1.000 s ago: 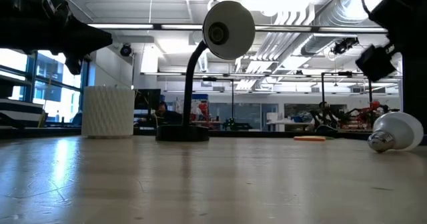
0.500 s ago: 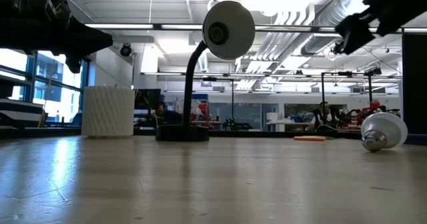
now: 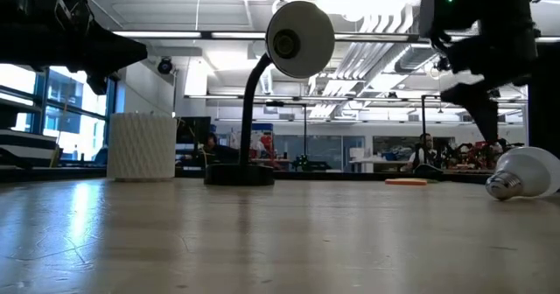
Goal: Screw lightbulb
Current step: Prepare the light bulb
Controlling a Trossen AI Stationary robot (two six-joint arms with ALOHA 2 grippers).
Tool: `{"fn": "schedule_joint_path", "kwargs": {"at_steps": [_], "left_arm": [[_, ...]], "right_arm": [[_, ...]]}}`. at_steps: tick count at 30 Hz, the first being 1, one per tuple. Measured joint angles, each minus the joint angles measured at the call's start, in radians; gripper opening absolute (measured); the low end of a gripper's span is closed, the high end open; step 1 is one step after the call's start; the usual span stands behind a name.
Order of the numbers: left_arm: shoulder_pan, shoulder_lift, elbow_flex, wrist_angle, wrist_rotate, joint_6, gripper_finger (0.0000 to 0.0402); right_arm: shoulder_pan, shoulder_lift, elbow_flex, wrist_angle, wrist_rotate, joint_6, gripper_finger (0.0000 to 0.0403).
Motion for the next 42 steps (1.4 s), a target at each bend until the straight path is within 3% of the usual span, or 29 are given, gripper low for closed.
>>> {"fn": "schedule_joint_path", "kwargs": {"at_steps": [7, 22, 34, 42], "left_arm": [[0.0, 0.0, 0.0, 0.001, 0.0, 0.0, 0.005], [0.0, 0.0, 0.0, 0.001, 0.001, 0.008, 0.005], [0.0, 0.0, 0.0, 0.0, 0.003, 0.008, 0.005], [0.0, 0.0, 0.0, -0.001, 0.003, 0.017, 0.005]], "right_arm": [[0.014, 0.042, -0.035, -0.012, 0.023, -0.017, 0.0326], [0.204, 0.212, -0.027, -0.015, 0.021, -0.005, 0.0326], [0.219, 0.363, 0.017, 0.114, 0.04, 0.215, 0.0326], [0.217, 0.37, 0.016, 0.169, 0.036, 0.397, 0.0325]]}}
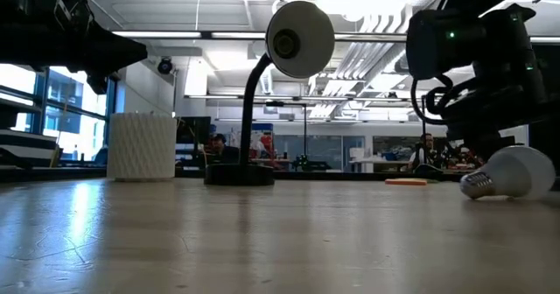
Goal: Screw lightbulb
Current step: Prepare the light bulb
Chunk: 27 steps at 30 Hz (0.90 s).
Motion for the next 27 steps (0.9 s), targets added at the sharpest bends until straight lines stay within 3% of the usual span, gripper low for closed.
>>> {"fn": "schedule_joint_path", "kwargs": {"at_steps": [5, 8, 27], "left_arm": [[0.0, 0.0, 0.0, -0.003, 0.0, 0.0, 0.005], [0.0, 0.0, 0.0, -0.005, 0.0, 0.0, 0.005], [0.0, 0.0, 0.0, -0.001, -0.001, -0.011, 0.005]], "right_arm": [[0.001, -0.047, -0.067, 0.175, 0.007, 0.191, 0.0323], [0.011, -0.088, -0.109, 0.255, 0.072, 0.278, 0.0322], [0.213, -0.445, -0.606, 1.016, 0.336, 0.509, 0.0322]]}}
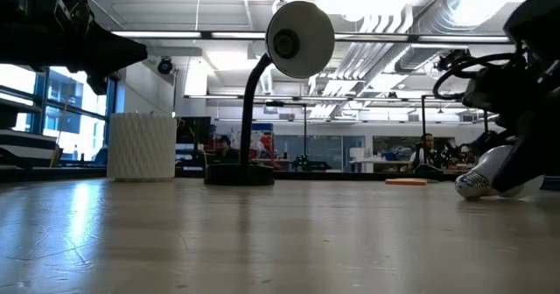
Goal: Screw lightbulb
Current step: Prepare the light bulb
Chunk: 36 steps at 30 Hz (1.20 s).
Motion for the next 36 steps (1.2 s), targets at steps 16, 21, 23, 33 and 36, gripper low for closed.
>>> {"fn": "schedule_joint_path", "kwargs": {"at_steps": [16, 21, 23, 33, 36], "left_arm": [[-0.001, 0.0, 0.0, 0.052, 0.03, 0.01, 0.005], [-0.001, 0.007, 0.0, 0.099, 0.046, 0.011, 0.005], [-0.001, 0.016, 0.0, 0.118, 0.045, 0.012, 0.005], [-0.001, 0.083, 0.0, 0.238, 0.045, 0.018, 0.005], [0.0, 0.105, 0.0, 0.278, 0.045, 0.018, 0.005]], "right_arm": [[0.106, -0.028, -0.088, 0.097, 0.051, -0.004, 0.0322], [0.165, -0.025, -0.097, 0.112, 0.096, 0.009, 0.0322], [0.196, -0.025, -0.126, 0.157, 0.128, 0.042, 0.0322], [0.273, -0.019, -0.145, 0.229, 0.171, 0.014, 0.0291], [0.283, -0.013, -0.145, 0.232, 0.177, -0.012, 0.0262]]}}
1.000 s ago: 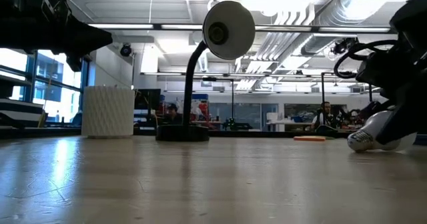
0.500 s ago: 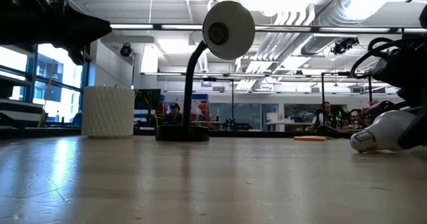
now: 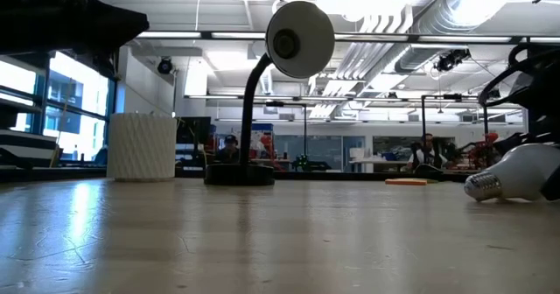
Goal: Screw lightbulb
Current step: Prepare the light bulb
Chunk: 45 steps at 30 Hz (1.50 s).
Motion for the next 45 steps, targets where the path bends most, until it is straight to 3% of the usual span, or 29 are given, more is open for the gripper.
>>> {"fn": "schedule_joint_path", "kwargs": {"at_steps": [4, 11, 18, 25, 28, 34, 40, 45], "left_arm": [[0.0, 0.028, 0.0, 0.03, -0.018, -0.01, 0.005], [0.0, 0.138, 0.0, 0.07, -0.09, -0.033, 0.0045], [-0.015, 0.403, 0.088, 0.136, -0.151, 0.083, 0.002], [-0.006, 0.706, 0.285, 0.159, -0.159, 0.301, 0.0002], [0.01, 0.813, 0.343, 0.186, -0.158, 0.401, 0.0005], [0.024, 0.971, 0.43, 0.306, -0.051, 0.559, 0.0058], [-0.009, 1.075, 0.519, 0.415, 0.2, 0.701, 0.0132], [-0.092, 1.19, 0.599, 0.413, 0.192, 0.767, 0.0187]], "right_arm": [[0.001, 0.001, 0.0, 0.013, -0.001, -0.031, 0.0236], [-0.028, 0.001, 0.056, 0.055, 0.047, -0.079, 0.0235], [-0.238, 0.001, 0.222, 0.044, 0.067, -0.301, 0.0234], [-0.525, 0.001, 0.419, -0.019, -0.166, -0.453, 0.0234], [-0.621, 0.009, 0.463, -0.025, -0.277, -0.446, 0.0234], [-0.719, 0.069, 0.488, -0.026, -0.422, -0.317, 0.0234], [-0.688, 0.115, 0.489, 0.055, -0.454, -0.229, 0.0234], [-0.641, 0.115, 0.489, 0.076, -0.545, -0.363, 0.0234]]}}
